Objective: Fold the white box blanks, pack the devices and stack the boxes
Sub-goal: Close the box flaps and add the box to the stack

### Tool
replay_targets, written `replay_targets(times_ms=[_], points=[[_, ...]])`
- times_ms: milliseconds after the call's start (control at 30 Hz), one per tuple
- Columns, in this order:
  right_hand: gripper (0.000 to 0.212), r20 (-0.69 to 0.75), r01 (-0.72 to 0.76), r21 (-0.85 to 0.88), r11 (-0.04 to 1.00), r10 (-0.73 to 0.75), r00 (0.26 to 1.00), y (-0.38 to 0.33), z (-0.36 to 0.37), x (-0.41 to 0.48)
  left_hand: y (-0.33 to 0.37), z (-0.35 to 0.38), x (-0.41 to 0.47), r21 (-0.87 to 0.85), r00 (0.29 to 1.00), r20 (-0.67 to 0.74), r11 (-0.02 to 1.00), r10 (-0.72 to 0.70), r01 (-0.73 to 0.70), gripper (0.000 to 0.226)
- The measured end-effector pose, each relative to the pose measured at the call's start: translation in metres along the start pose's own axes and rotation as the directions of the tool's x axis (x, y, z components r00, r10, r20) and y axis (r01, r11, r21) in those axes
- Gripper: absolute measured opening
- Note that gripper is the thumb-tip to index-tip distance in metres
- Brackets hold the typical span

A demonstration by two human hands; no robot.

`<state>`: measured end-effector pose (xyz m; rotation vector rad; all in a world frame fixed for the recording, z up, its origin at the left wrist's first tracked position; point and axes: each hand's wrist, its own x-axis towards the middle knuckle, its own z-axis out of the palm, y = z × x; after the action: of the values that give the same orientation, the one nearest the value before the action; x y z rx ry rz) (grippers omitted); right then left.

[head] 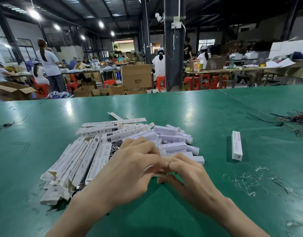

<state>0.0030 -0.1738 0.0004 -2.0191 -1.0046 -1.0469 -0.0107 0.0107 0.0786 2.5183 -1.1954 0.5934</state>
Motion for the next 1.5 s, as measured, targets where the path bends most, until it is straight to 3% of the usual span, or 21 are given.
replay_targets(times_ms=[67,200,267,367,467,600,667,733,833,967,1033,1133,1333,1500], points=[[0.019,0.015,0.013,0.008,1.000,-0.013,1.000,0.000,0.000,0.000,-0.002,0.000,-0.001,0.006,0.999,0.031,1.000,-0.017,0.017,0.015],[0.012,0.039,-0.006,0.048,0.999,0.005,0.999,-0.001,0.001,-0.004,-0.009,-0.003,0.007,-0.222,0.975,0.164,0.957,-0.153,0.188,0.005],[0.008,0.070,-0.005,0.067,0.998,0.000,0.998,-0.001,0.002,-0.005,-0.014,-0.005,0.015,-0.217,0.927,0.284,0.926,-0.243,0.309,0.016],[0.011,0.109,-0.047,0.145,0.988,0.031,0.994,-0.002,0.002,-0.008,-0.015,-0.003,0.030,-0.173,0.799,0.475,0.850,-0.370,0.497,0.037],[0.020,0.128,-0.120,0.194,0.974,0.096,0.987,-0.003,0.002,-0.012,-0.015,0.000,0.045,-0.159,0.703,0.609,0.812,-0.367,0.561,0.034],[0.049,0.075,-0.262,0.289,0.921,0.251,0.965,-0.001,0.003,-0.010,-0.023,-0.001,0.061,-0.261,0.651,0.708,0.753,-0.276,0.604,0.026],[0.044,0.034,-0.313,0.511,0.800,0.344,0.938,-0.002,-0.001,-0.004,-0.025,0.003,0.066,-0.379,0.661,0.713,0.665,-0.233,0.643,0.026],[0.035,0.012,-0.317,0.671,0.671,0.418,0.908,-0.001,-0.005,0.002,-0.024,0.011,0.066,-0.525,0.692,0.693,0.516,-0.202,0.677,0.023],[0.030,-0.050,-0.350,0.610,0.711,0.475,0.879,0.005,-0.007,0.005,-0.017,0.029,0.063,-0.679,0.730,0.639,0.266,-0.242,0.684,0.024],[0.018,-0.107,-0.400,0.536,0.743,0.530,0.841,0.007,-0.003,0.001,-0.008,0.045,0.061,-0.756,0.713,0.601,0.032,-0.361,0.653,0.020],[0.023,-0.121,-0.414,0.472,0.779,0.522,0.844,0.006,0.001,-0.002,-0.006,0.048,0.063,-0.801,0.710,0.548,-0.033,-0.443,0.598,0.015],[0.038,-0.171,-0.385,0.345,0.856,0.460,0.871,0.008,0.005,-0.003,-0.006,0.053,0.064,-0.857,0.723,0.433,0.004,-0.538,0.516,0.012],[0.034,-0.229,-0.357,0.450,0.818,0.493,0.839,0.016,-0.006,0.003,-0.004,0.071,0.047,-0.981,0.868,0.158,0.023,-0.470,0.192,0.023],[0.028,-0.154,-0.361,0.517,0.776,0.499,0.853,0.015,-0.005,0.001,-0.010,0.098,0.030,-0.835,0.866,-0.222,0.546,-0.448,0.068,0.028]])
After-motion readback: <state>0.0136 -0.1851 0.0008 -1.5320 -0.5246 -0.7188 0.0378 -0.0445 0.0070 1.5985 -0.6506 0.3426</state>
